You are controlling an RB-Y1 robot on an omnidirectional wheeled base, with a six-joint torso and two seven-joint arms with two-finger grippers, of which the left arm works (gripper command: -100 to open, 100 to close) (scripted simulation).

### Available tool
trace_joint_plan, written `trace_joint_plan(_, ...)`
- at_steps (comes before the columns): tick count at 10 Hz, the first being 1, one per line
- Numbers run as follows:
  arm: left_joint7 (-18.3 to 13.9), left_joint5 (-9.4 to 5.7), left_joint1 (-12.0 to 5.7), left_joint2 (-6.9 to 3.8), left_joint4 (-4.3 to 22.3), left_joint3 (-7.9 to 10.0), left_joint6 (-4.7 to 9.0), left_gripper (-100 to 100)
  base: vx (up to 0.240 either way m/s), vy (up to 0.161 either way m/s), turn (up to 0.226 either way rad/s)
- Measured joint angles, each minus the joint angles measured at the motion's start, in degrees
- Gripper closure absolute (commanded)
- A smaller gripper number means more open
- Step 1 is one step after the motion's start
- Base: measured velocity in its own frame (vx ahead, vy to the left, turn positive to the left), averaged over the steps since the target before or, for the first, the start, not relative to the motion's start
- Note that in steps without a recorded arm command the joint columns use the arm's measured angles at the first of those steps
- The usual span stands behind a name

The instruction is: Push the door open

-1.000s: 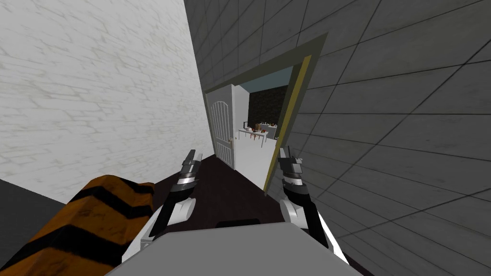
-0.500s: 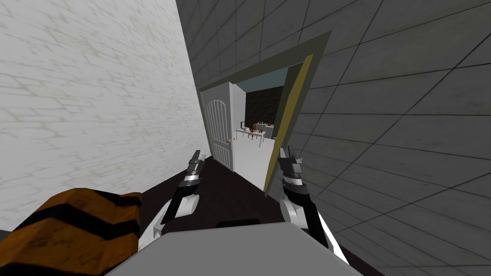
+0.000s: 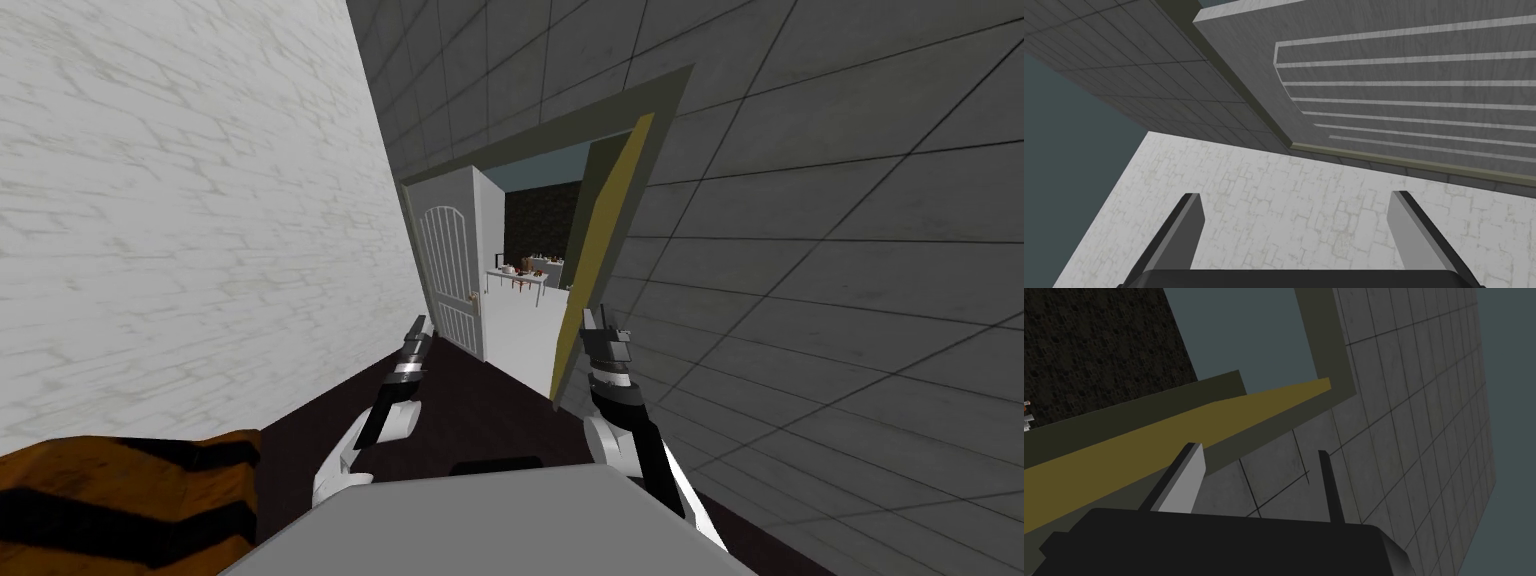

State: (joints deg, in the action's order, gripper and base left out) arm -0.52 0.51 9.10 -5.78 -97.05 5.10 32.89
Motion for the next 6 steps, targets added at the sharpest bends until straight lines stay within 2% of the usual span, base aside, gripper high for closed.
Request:
trace_joint_plan(2, -0.40, 0.13, -1.42, -0.19, 2.44, 0.10, -0.28, -100, 0.052, 0.077, -0.057)
trace_joint_plan(6, -1.28, 0.40, -5.27, -0.71, 8.90, 0.44, -0.40, -100, 0.057, 0.108, -0.143)
